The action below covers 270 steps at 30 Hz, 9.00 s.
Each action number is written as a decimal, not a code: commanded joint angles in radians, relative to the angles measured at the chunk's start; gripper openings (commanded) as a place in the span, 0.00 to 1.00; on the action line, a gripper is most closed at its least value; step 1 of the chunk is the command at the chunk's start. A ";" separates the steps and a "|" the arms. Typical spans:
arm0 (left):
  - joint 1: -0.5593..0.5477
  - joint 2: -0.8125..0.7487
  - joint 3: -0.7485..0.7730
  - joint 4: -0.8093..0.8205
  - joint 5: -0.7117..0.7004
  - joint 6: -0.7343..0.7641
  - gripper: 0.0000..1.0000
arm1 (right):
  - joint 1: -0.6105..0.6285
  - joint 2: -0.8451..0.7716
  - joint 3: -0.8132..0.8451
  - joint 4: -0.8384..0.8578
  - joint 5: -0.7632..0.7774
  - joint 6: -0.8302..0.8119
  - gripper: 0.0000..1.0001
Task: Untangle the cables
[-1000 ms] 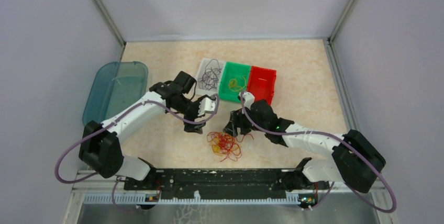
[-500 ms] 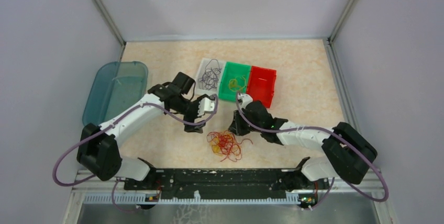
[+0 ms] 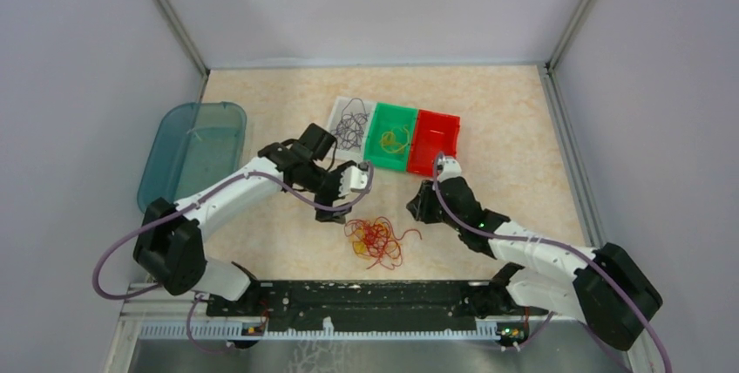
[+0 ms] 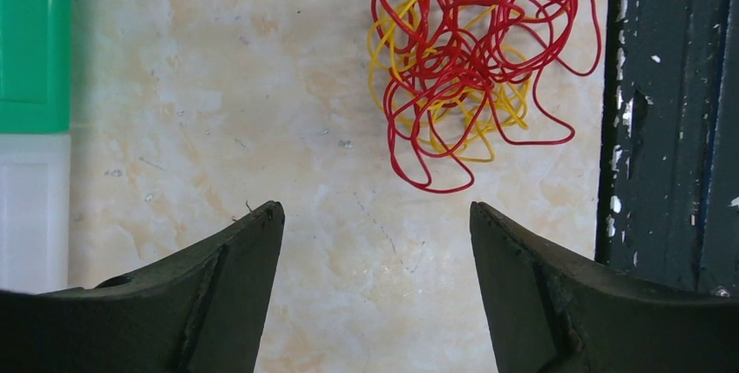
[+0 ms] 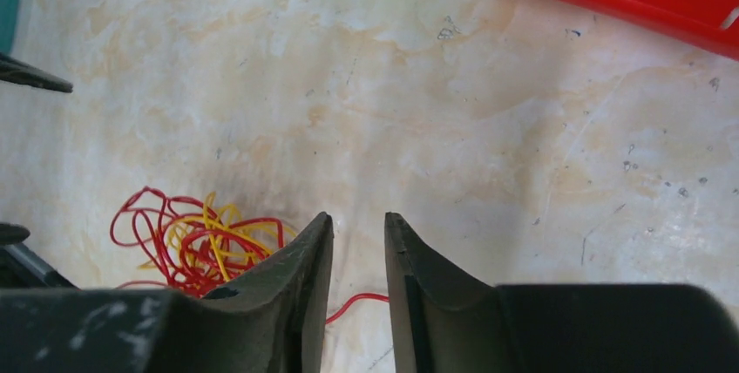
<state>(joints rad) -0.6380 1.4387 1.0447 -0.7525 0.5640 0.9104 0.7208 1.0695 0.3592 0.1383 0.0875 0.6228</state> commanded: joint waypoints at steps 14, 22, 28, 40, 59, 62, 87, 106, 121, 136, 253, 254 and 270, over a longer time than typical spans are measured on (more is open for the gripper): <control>-0.095 0.076 -0.025 0.125 -0.011 -0.149 0.71 | 0.143 -0.094 0.049 -0.011 -0.195 -0.113 0.64; 0.083 -0.018 0.012 -0.004 0.129 -0.081 0.90 | 0.253 0.144 0.176 0.069 -0.129 -0.182 0.72; 0.170 -0.063 -0.028 -0.057 0.144 -0.012 0.91 | 0.293 0.272 0.221 0.027 -0.004 -0.175 0.62; 0.059 -0.090 -0.159 0.072 0.046 -0.058 0.83 | 0.177 0.217 0.033 0.190 -0.005 0.073 0.06; -0.161 0.156 -0.084 0.244 0.000 -0.134 0.55 | 0.154 0.163 -0.036 0.173 0.040 0.121 0.08; -0.183 0.179 -0.066 0.247 0.003 -0.142 0.48 | 0.147 0.173 -0.034 0.173 0.033 0.124 0.08; -0.154 -0.079 0.203 -0.118 -0.316 0.052 0.00 | 0.074 0.030 -0.054 0.117 0.028 0.098 0.20; -0.154 -0.316 0.382 -0.010 -0.087 0.045 0.00 | 0.095 -0.266 0.173 -0.050 0.010 -0.076 0.73; -0.155 -0.545 0.080 0.217 0.079 0.293 0.00 | 0.095 -0.215 0.290 0.265 -0.344 0.080 0.70; -0.155 -0.567 0.028 0.172 0.104 0.378 0.00 | 0.095 -0.237 0.281 0.227 -0.352 0.059 0.00; -0.154 -0.463 0.049 0.713 0.213 -0.839 0.00 | 0.166 0.044 0.228 0.759 -0.535 0.173 0.46; -0.154 -0.460 0.062 0.711 0.210 -0.832 0.00 | 0.172 0.054 0.223 0.758 -0.529 0.173 0.45; -0.154 -0.404 0.311 0.647 0.222 -0.775 0.00 | 0.179 0.005 0.070 0.694 -0.416 0.150 0.40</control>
<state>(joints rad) -0.7937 1.0313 1.2716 -0.1276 0.7605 0.1104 0.8936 1.1019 0.4519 0.8490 -0.3622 0.7963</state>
